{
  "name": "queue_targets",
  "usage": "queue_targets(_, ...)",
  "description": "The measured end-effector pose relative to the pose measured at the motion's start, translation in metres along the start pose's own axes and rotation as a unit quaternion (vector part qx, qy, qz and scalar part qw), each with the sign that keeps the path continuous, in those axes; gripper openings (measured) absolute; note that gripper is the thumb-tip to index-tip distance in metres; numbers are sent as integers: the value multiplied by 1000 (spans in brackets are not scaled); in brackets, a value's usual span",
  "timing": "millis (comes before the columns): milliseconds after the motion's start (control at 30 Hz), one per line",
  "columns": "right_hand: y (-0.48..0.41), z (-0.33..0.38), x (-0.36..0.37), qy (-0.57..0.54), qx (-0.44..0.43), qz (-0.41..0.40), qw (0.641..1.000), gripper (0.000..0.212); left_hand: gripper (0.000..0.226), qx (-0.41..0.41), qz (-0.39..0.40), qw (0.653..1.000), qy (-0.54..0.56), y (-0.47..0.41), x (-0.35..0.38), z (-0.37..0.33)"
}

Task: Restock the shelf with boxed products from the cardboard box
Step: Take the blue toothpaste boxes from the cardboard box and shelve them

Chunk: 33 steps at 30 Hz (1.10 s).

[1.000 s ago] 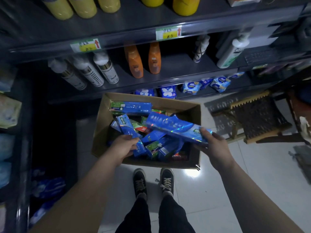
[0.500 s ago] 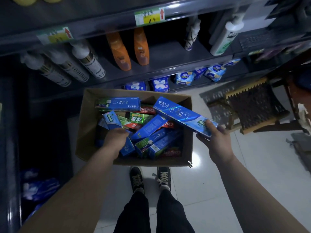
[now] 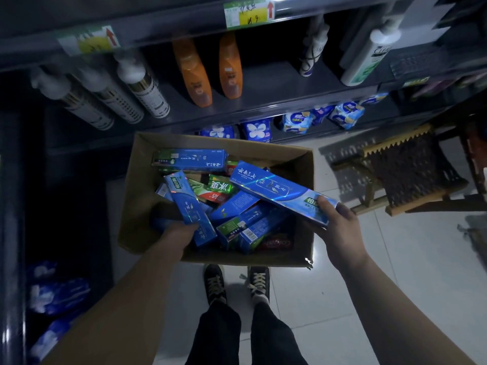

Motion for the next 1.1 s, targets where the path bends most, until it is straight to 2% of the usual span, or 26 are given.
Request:
queue_targets(133,2,-8,7,6,-2,0,1000,21,41,3,33,999,30,2,6,-3)
queue_targets(267,12,-10,17,20,-2,4,1000,24,44,-6,80,990,116,19,-6,-7)
queue_targets(333,20,-8,25,35,-11,8,999,21,38,2,95,984,148,33,-19,-9)
queue_targets(433,34,-2,40,42,-24,16,999,26,30,41,102,986,123,56,-41,-12)
queue_targets(533,47,7,56,33,-34,27,999,27,38,98,82,987,102,76,-66,-20)
queue_targets(733,77,32,90,17,-55,59,997,6,46,169,22,969,178,113,-131,-40)
queue_targets(833,93,48,103,24,-84,89,992,15,42,194,8,956,218,130,-163,-49)
queue_targets(1000,115,68,125,13,-93,150,984,29,20,234,44,938,251,154,-203,-62)
queue_targets(1100,128,80,144,-23,-67,198,978,18,27,248,21,930,271,169,-224,-67)
Point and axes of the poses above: each hand's wrist, its own y-axis away from the middle knuckle, its own x-axis out of the palm, z = x × y, the point moved 5 cm from there along -y, towards the middle knuckle, and after that the axes turned 9 degrees about -y, right-handed, at the moved point
